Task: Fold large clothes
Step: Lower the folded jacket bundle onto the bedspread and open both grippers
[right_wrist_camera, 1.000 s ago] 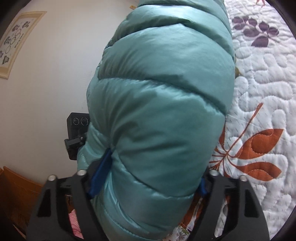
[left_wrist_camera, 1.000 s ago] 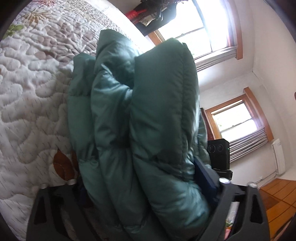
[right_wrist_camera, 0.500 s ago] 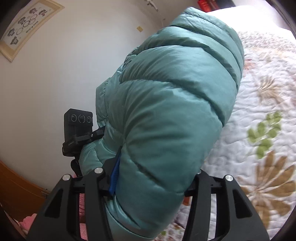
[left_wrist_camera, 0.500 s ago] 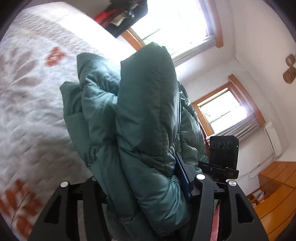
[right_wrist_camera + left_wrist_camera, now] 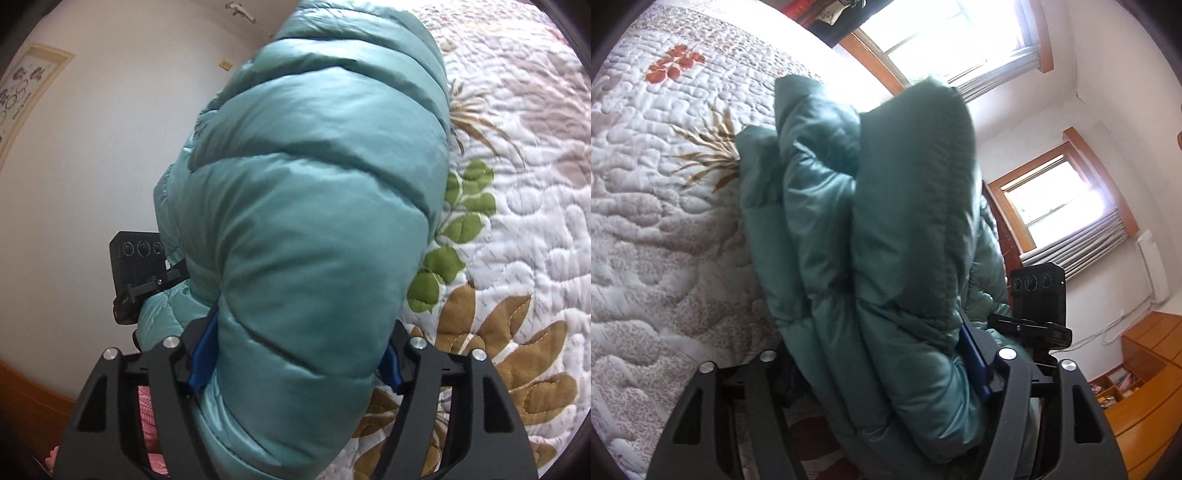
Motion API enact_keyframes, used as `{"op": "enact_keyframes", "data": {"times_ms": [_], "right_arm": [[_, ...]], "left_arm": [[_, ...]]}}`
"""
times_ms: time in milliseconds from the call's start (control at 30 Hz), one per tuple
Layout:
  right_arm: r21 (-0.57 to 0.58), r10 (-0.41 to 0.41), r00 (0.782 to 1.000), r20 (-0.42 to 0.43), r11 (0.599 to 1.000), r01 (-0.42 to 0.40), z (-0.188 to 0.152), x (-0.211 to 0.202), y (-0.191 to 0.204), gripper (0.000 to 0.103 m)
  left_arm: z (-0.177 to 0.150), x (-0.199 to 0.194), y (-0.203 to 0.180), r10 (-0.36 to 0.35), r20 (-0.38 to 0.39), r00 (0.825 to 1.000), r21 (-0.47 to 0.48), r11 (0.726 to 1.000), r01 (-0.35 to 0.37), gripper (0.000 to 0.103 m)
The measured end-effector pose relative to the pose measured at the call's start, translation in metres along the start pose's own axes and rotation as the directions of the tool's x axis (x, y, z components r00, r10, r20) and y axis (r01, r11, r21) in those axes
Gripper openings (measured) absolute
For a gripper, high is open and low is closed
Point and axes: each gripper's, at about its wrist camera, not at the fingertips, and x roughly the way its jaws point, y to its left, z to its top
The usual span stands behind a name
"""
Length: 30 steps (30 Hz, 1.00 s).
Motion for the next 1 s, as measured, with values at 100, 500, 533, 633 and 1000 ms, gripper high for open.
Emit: {"op": "enact_keyframes", "data": {"times_ms": [100,500,533,633,1000], "right_arm": [[0.013,-0.029,1.0,0.006,0.999,0.029,-0.005,-0.005,-0.003,0.079],[-0.15,-0.313,0.937,0.154,0.93,0.335,-0.046,-0.076,0.075,0.08],[-0.163,-0.325,0.933,0.156,0.923,0.349,-0.048,-0.08,0.075,0.08],[-0.183,-0.397,0.905,0.15,0.889,0.42,-0.065,-0.073,0.088,0.08],[-0.134,-0.41,0.911,0.033,0.902,0.411,-0.079,-0.039,0.05,0.08]], "left_arm": [[-0.002,0.005,-0.023,0.058,-0.003,0.998,0.018,0.998,-0.058,0.074],[-0.009,-0.054,-0.129,0.284,0.204,0.937,0.221,0.919,-0.326,0.082],[-0.01,-0.053,-0.136,0.3,0.207,0.931,0.234,0.909,-0.345,0.082],[-0.014,-0.055,-0.146,0.338,0.181,0.924,0.255,0.891,-0.375,0.082],[-0.058,-0.032,-0.083,0.377,0.055,0.924,0.2,0.903,-0.38,0.085]]}}
